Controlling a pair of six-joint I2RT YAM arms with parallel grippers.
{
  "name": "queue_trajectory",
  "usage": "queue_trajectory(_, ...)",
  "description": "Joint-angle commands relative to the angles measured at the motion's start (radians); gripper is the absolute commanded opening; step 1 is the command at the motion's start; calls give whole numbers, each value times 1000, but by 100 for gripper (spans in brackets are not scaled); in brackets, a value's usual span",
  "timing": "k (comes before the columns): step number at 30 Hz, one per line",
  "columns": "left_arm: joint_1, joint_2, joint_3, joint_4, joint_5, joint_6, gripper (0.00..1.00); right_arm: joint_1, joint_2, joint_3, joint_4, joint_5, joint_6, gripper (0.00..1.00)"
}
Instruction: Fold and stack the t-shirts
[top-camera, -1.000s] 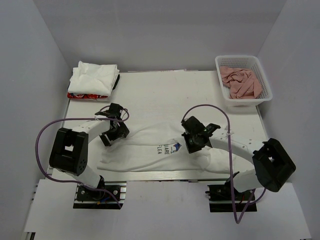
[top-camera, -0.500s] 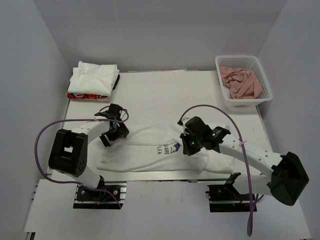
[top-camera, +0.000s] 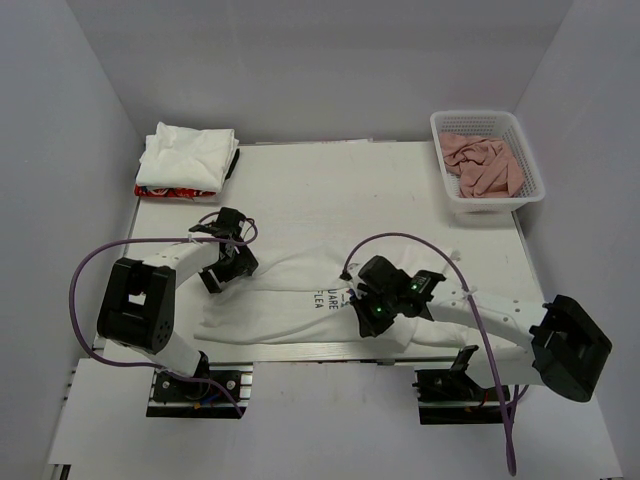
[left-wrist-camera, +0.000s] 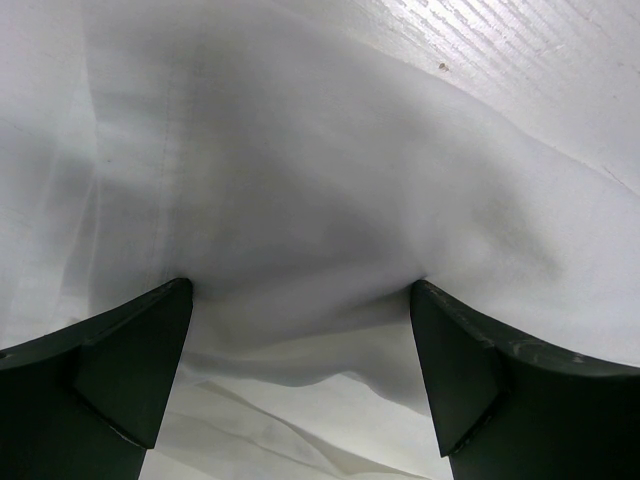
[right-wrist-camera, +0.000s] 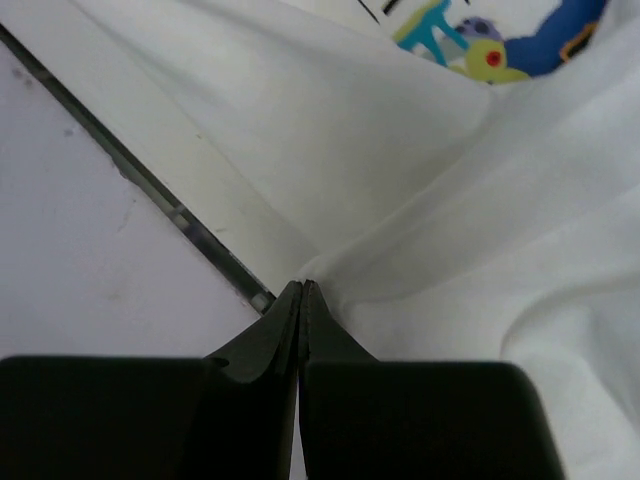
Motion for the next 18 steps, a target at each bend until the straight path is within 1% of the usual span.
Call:
queue_trajectory(1, 5, 9, -29, -25, -4, -7, 100, 23, 10, -10, 162, -69, 40, 0)
queue_trajectory(2, 5, 9, -29, -25, -4, -7, 100, 27, 19, -10, 179, -67, 47, 0)
queue_trajectory(3, 5, 9, -29, -25, -4, -7, 100, 27, 25, 8, 193, -31, 65, 13)
queue_trajectory(4, 5, 9, -29, -25, -4, -7, 100, 29, 34, 11, 184, -9, 74, 34)
queue_trajectory(5, 5, 9, -29, -34, -4, -7, 100, 31, 44, 16, 164, 27, 90, 84)
queue_trajectory(6, 5, 9, -29, -34, -4, -7, 100, 29, 44, 32, 132, 76, 94, 90)
queue_trajectory(8, 5, 9, -29, -34, -4, -7, 100, 29, 37, 37, 98, 130, 125, 90)
queue_trajectory(9, 5, 9, -29, -34, -4, -7, 100, 29, 10, 43, 89, 149, 134, 90)
queue_trajectory(10, 5, 9, -29, -34, -4, -7, 100, 24, -4, 43, 84, 202, 139, 90)
queue_trajectory(11, 5, 9, -29, -34, -4, -7, 100, 24, -21, 46, 78, 227, 184, 90)
queue_trajectory(12, 5, 9, -29, -34, -4, -7, 100, 21, -79, 48, 75, 254, 206, 90)
queue_trajectory(13, 5, 9, -29, -34, -4, -7, 100, 11, -100, 48, 66, 329, 249, 90)
queue_trajectory(15, 5, 9, -29, -34, -4, -7, 100, 0, -189, 43, 46, 366, 298, 90)
queue_trajectory(17, 5, 9, -29, -44, -13, -7, 100, -37, -242, 37, 35, 449, 349, 90)
queue_trajectory(18, 17, 9, -29, -44, -13, -7, 100, -67, -268, 34, 3, 504, 396, 90)
